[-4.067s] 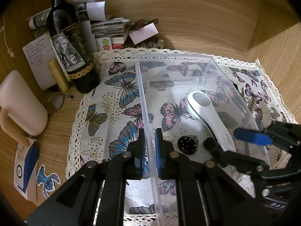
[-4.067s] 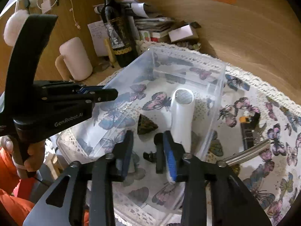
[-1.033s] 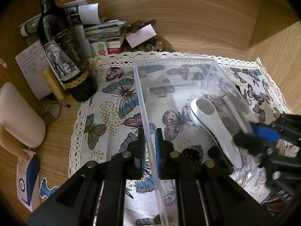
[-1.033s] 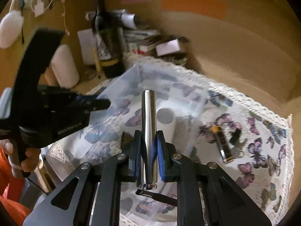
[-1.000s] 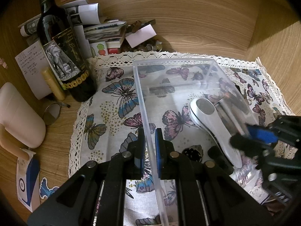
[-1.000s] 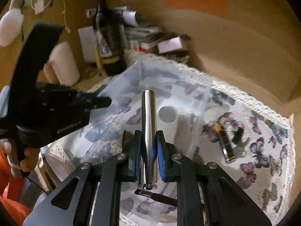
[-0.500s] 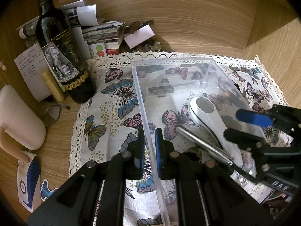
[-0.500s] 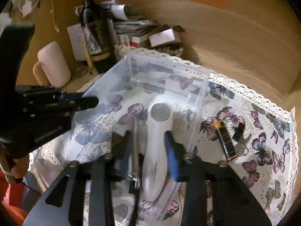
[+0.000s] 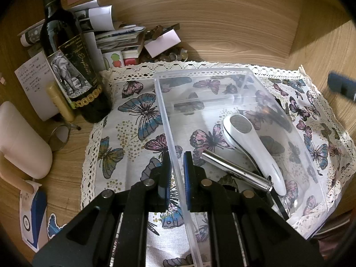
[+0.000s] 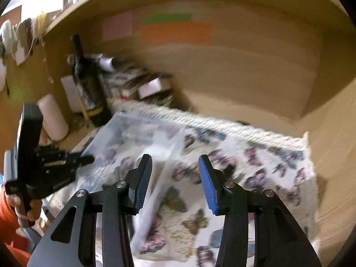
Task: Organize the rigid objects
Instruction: 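Grasp the black-and-gold rectangular box with the right tool, then lift the black-and-gold box into the clear box and open the right tool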
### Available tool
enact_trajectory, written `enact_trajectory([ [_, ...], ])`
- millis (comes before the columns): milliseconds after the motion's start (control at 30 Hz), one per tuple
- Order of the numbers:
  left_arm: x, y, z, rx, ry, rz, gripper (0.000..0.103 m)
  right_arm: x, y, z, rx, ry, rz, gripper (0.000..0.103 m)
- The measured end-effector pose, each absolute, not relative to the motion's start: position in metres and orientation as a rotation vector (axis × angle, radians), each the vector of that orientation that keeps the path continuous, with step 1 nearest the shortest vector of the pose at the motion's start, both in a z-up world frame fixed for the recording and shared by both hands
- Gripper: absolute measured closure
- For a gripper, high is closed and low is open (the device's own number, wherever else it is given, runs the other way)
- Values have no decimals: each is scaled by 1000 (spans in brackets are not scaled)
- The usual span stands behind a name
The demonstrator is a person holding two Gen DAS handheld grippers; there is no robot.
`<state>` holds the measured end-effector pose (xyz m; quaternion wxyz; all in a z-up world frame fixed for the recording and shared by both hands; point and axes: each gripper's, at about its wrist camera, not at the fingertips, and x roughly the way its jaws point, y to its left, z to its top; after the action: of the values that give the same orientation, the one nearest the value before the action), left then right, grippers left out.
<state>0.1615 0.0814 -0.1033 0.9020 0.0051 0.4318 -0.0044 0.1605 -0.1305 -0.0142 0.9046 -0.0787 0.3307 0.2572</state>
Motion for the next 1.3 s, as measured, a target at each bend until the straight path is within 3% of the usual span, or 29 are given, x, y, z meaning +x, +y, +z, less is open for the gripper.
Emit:
enact_trajectory([
  [233, 162, 82, -103, 8, 892, -7, 93, 193, -138, 7, -167, 659, 493, 54],
  [467, 162, 80, -103, 20, 898, -3, 93, 227, -138, -62, -190, 853, 475, 55],
  [600, 162, 80, -103, 21, 900, -1, 93, 239, -135, -100, -231, 951, 476, 64],
  [833, 162, 80, -104, 18, 902, 0, 93, 255, -130, -132, -276, 1026, 474, 65],
  [967, 162, 80, -105, 19, 904, 1, 93, 250, -125, -133, -320, 1011, 480, 81],
  [1300, 162, 79, -107, 20, 904, -1, 93, 218, -132, -108, -280, 934, 504, 81],
])
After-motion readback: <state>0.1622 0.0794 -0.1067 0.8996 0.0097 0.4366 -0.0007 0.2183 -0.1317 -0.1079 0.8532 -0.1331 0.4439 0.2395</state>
